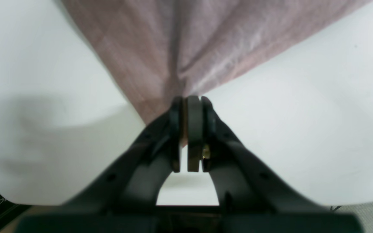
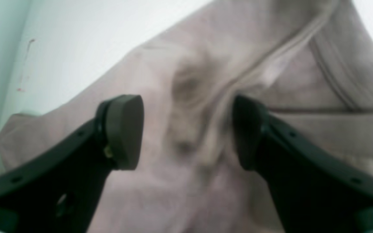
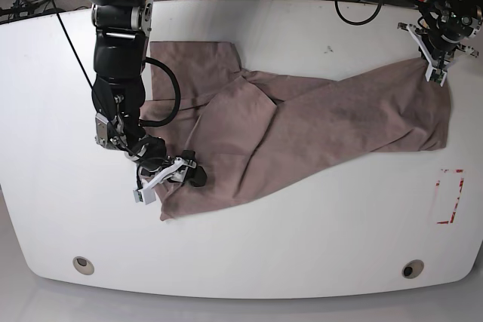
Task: Fold the T-shirt properly
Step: 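Regrasp the shirt hem corner with the right gripper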
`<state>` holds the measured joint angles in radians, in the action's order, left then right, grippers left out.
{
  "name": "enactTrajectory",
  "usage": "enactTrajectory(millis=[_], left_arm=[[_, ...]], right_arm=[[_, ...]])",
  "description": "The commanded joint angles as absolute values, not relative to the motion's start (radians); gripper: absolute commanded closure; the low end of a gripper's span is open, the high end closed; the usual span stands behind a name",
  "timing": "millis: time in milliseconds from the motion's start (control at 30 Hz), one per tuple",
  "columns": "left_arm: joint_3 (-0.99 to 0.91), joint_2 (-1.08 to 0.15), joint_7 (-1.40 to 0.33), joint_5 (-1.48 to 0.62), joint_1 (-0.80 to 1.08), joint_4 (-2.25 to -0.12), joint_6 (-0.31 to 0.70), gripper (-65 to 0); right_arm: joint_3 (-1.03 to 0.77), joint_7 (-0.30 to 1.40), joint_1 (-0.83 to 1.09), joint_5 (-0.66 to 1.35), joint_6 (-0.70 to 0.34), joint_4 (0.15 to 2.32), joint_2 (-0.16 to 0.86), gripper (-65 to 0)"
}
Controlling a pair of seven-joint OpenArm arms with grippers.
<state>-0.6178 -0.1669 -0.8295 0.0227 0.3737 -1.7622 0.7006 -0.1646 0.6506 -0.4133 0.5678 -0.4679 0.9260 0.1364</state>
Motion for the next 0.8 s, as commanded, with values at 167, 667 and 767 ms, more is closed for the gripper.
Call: enactTrajectory(millis=[167,667,767], left_arm=[[-0.625,-0.180,-0.817,0.021,0.372,-1.781,0.698,-1.0],[-0.624,-0.180,-0.817,0.015,0.361,-1.782,0.698,-4.6],[-0.628,-0.180,-0.819,0.019,0.351,-1.804,0.698,-16.8]], right_arm=[[-0.166,0.572,-0.464,0.506,-0.473,0.906,0.148,-41.2],[-0.166,0.547,-0.463,0.369,-0.473,0.908,0.111,0.0],[-0.166,0.547,-0.463,0.367,-0.473,0.908,0.099,0.0]])
